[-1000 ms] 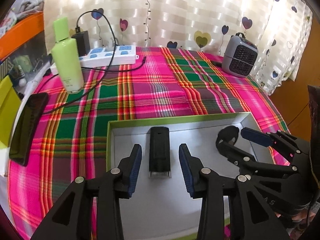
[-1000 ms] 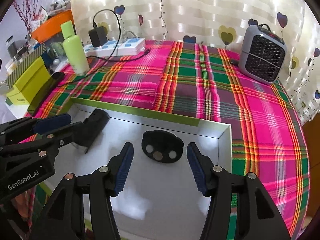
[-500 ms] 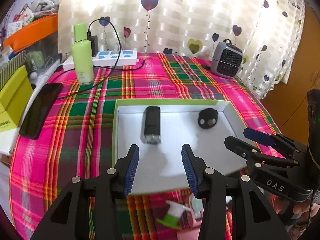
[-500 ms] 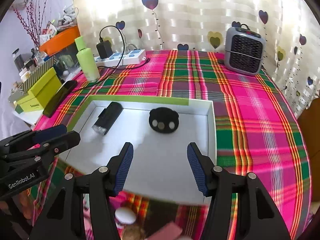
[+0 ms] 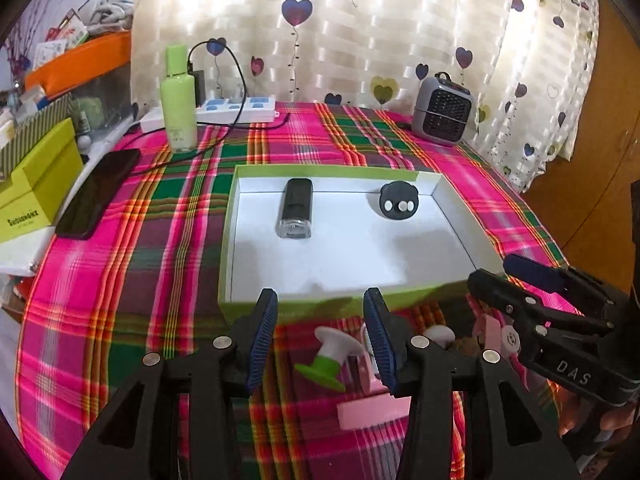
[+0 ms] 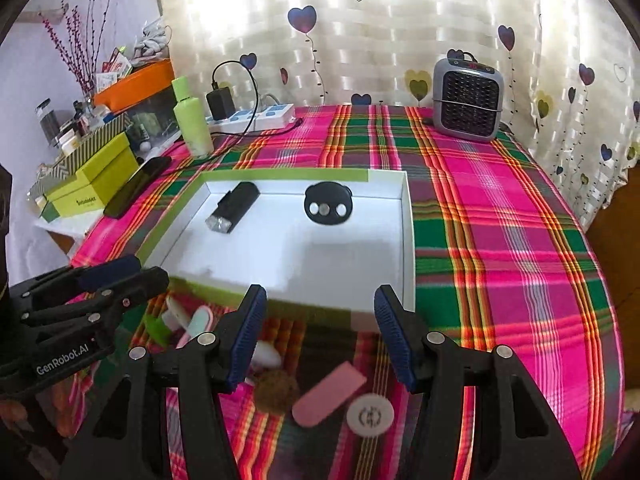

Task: Organize objects
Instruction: 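Withdraw both open tools from the box back toward the remaining items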

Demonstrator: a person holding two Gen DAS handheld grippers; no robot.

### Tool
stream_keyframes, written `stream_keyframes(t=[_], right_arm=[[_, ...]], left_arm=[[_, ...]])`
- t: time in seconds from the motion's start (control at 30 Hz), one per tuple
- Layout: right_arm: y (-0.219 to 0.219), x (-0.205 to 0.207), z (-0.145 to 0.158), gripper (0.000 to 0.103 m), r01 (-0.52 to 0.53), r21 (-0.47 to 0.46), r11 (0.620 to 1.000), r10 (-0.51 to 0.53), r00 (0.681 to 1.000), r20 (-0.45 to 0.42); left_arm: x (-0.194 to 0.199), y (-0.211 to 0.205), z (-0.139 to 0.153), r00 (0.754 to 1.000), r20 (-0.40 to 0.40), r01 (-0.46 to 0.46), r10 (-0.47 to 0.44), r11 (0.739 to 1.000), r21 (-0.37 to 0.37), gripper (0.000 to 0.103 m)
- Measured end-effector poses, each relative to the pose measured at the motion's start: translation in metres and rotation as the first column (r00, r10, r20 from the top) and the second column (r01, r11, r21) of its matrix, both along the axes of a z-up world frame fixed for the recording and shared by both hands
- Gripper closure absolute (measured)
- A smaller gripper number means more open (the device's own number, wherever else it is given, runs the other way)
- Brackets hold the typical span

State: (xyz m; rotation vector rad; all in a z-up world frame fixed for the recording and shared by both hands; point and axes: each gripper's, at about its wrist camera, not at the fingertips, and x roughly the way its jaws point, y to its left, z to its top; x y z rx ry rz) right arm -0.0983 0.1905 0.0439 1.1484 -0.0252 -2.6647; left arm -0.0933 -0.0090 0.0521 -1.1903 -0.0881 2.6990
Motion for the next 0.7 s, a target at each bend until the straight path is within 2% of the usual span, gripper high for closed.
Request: stream_keyframes(t=[0.43,0.57,0.7], right_arm=[[0.024,0.033,-0.012,0.046,0.016,-0.031,0.999,-0.017,1.0,-0.005],[0.03,0.04,-0.014,0.046,0.019,-0.008,1.0,-0.019,1.0,-0.009],[0.038,0.047,-0.013,0.046,0.03,-0.005,1.0,-0.03,0.999,-0.019]], left_arm=[[0.033,0.009,-0.004,0.997,-0.068,0.016,-0.022,0.996,-0.088,0.06],[0.04,0.008,-0.008,0.997,-0.076,0.022,-0.029,0.996,-0.088,0.06],[0.045,0.0,-0.012,0.998,-0.057,0.039,-0.04,0.999,-0.026,0.059]])
